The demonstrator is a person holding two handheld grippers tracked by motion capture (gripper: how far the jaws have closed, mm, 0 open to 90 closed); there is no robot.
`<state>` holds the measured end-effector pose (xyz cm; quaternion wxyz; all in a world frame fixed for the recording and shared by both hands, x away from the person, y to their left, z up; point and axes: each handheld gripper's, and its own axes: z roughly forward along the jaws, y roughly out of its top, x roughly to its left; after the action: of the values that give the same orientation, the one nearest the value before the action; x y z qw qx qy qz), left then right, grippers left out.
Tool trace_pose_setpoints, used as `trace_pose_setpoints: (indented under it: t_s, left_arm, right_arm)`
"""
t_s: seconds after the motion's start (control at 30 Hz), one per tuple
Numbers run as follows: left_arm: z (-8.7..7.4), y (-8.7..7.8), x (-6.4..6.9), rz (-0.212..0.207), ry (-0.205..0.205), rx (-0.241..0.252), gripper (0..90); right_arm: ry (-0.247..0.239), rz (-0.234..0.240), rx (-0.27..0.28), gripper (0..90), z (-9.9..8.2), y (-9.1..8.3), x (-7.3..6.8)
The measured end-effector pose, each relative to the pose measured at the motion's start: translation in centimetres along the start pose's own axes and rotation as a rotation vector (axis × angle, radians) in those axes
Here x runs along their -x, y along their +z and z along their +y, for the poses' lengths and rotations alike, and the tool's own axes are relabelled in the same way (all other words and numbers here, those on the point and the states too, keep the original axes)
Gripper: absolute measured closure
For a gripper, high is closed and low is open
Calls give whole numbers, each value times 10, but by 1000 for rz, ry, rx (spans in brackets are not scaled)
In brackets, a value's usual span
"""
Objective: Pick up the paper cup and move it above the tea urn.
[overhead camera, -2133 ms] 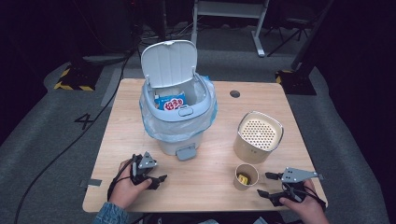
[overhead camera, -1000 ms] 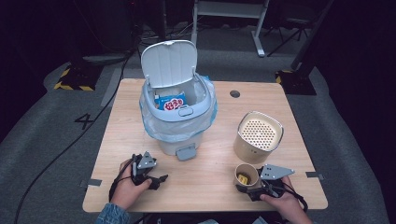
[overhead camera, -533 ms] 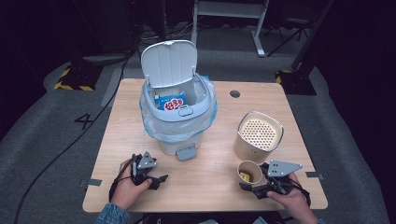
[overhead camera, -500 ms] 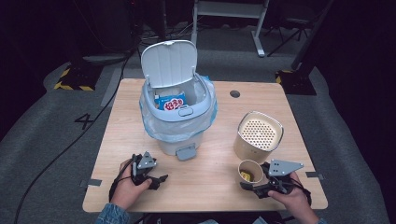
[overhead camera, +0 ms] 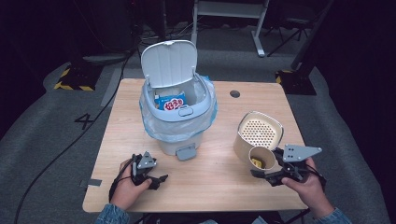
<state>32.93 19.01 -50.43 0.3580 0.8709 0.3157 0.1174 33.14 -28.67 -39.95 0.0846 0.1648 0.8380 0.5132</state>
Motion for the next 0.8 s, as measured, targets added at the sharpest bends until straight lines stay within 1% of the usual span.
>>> trace_pose_setpoints:
  t_s: [0.03,0.13,0.17,0.2,0.3,0.33,0.37,0.43,0.47,0.5,0.53,0.57,0.63,0.67,0.7,0.73,0.77,0.8]
  left_arm:
    - [0,0,0,0,0,0,199]
    - [0,0,0,-3,3,1,198]
    - [0,0,0,-4,3,0,198]
    - [0,0,0,-3,3,0,198]
    - [0,0,0,-4,3,1,198]
    - [0,0,0,-4,4,1,198]
    - [0,0,0,-4,4,1,199]
    - [0,0,-1,-6,7,0,199]
    - [0,0,-1,-7,9,0,199]
    - [0,0,-2,-10,10,0,199]
    - [-1,-1,-3,-11,11,1,200]
    - [-1,-1,-3,-11,11,1,199]
    - [-1,-1,-3,-12,10,0,199]
    - [-1,-1,-3,-12,10,0,199]
    - [-1,-1,-3,-12,10,0,199]
    - [-1,-1,-3,-11,11,-1,199]
    - [-1,-1,-3,-11,11,-1,199]
    - [-1,-1,-3,-11,11,-1,199]
  right_arm:
    - [0,0,0,315,0,0,0]
    - [-12,-8,10,315,10,-6,4]
    - [-19,-14,17,315,17,-9,8]
    - [-19,-14,17,315,17,-9,8]
    - [-26,-24,22,315,26,-14,14]
    - [-21,-29,24,315,31,-16,19]
    - [-21,-29,24,315,31,-16,19]
    - [-12,-35,28,315,34,-18,25]
    - [-3,-42,36,315,38,-21,31]
    - [-3,-42,36,315,38,-21,31]
    - [8,-49,51,315,42,-23,36]
    - [8,-49,51,315,42,-23,36]
    - [21,-62,63,315,48,-26,45]
    - [21,-62,63,315,48,-26,45]
    - [23,-69,63,315,50,-27,48]
    - [17,-83,63,316,54,-28,53]
    - [17,-83,63,316,54,-28,53]
    - [19,-87,58,316,57,-28,56]
